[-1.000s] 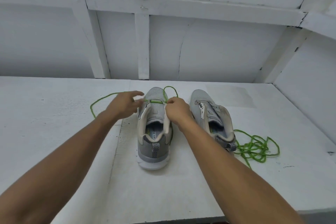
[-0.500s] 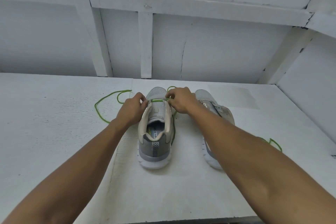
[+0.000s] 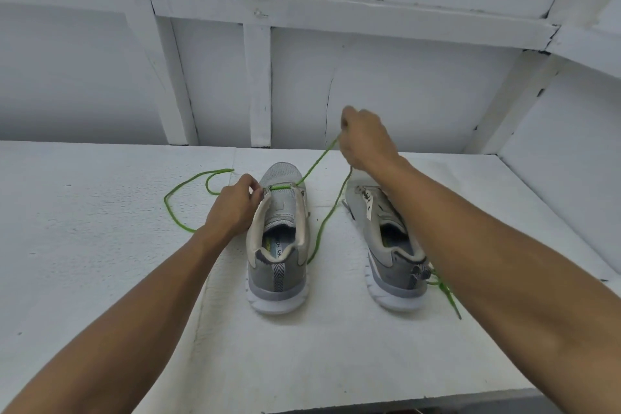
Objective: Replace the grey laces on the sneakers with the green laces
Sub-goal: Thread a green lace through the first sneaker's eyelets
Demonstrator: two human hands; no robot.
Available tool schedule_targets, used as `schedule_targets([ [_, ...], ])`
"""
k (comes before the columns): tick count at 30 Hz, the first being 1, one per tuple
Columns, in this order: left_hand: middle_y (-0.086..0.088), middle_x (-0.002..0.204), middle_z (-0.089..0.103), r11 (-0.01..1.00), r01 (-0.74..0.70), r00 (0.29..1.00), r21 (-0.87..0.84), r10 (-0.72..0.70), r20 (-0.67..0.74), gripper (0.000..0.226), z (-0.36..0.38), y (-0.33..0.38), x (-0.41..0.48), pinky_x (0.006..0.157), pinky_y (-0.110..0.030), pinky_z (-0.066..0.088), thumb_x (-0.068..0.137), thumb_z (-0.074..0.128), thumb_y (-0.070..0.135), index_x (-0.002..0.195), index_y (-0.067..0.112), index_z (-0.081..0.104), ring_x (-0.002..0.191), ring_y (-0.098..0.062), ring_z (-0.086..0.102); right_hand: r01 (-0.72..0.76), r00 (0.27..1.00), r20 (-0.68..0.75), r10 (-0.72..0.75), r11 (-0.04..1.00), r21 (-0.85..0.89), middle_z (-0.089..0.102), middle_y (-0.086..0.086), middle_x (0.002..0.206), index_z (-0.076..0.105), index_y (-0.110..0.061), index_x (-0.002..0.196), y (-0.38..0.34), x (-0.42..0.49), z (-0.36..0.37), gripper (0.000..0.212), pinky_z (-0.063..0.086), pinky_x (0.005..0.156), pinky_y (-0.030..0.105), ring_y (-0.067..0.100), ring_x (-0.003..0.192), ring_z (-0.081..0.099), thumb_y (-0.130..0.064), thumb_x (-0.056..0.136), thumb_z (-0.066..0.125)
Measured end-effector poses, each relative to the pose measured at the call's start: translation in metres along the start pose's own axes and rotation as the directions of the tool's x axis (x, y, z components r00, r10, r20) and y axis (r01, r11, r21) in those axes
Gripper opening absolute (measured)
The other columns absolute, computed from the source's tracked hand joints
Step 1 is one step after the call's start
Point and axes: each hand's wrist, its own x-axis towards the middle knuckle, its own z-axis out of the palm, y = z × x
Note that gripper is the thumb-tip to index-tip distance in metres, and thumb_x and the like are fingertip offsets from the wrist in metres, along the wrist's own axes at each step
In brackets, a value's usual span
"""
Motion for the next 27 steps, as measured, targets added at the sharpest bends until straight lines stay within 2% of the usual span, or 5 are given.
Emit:
schedule_targets([
  [7,-0.01,0.078,0.059,1.0,0.005,1.0,0.004,-0.005,0.003,0.022,0.0,0.001,0.0,0.062,-0.034,0.04,0.101,0.046,0.035,0.1,0.013,0.051,0.071,-0.027,0.054,0.146,0.902,-0.426,0.072,0.877,0.458,0.054,0.008,0.087,0.059,-0.008,0.101,-0.024,0.004,-0.023,0.02,0.043,0.071,0.03,0.021,0.076,0.052,-0.007,0.083,0.051],
  [10,-0.012,0.079,0.061,1.0,0.001,1.0,0.005,-0.001,0.002,0.023,0.0,0.0,0.0,0.063,-0.035,0.041,0.101,0.046,0.035,0.1,0.013,0.052,0.07,-0.027,0.055,0.16,0.986,0.063,-0.158,0.987,-0.032,0.061,0.008,0.101,0.069,-0.012,0.1,-0.031,-0.013,-0.023,0.021,0.05,0.077,0.031,0.024,0.086,0.06,-0.005,0.086,0.054],
  [13,-0.012,0.079,0.062,1.0,-0.003,1.0,0.001,0.003,0.004,0.023,0.0,-0.001,-0.001,0.064,-0.036,0.043,0.1,0.046,0.035,0.1,0.013,0.052,0.071,-0.028,0.056,0.131,0.64,0.759,0.118,0.957,-0.259,0.069,-0.001,0.099,0.07,-0.018,0.117,-0.034,-0.029,-0.021,0.029,0.057,0.083,0.033,0.018,0.075,0.073,-0.014,0.088,0.068],
  [19,-0.013,0.077,0.063,1.0,0.01,1.0,-0.029,-0.01,0.005,0.021,-0.001,0.0,-0.001,0.065,-0.037,0.041,0.1,0.047,0.034,0.098,0.013,0.053,0.075,-0.03,0.057,-0.18,0.934,0.346,0.092,0.957,0.23,0.072,0.011,0.094,0.067,-0.006,0.101,-0.029,-0.022,-0.011,0.021,0.054,0.052,0.024,0.018,0.066,0.071,-0.018,0.095,0.051],
  [27,-0.012,0.081,0.064,1.0,-0.024,1.0,0.017,0.024,0.016,0.022,-0.006,0.0,-0.002,0.066,-0.037,0.043,0.099,0.046,0.035,0.099,0.014,0.053,0.077,-0.031,0.058,-0.489,0.768,0.601,0.223,0.809,0.325,0.065,0.017,0.081,0.056,-0.004,0.076,-0.051,-0.05,0.044,0.013,0.061,0.069,0.046,0.036,0.076,0.072,-0.013,0.085,0.059],
])
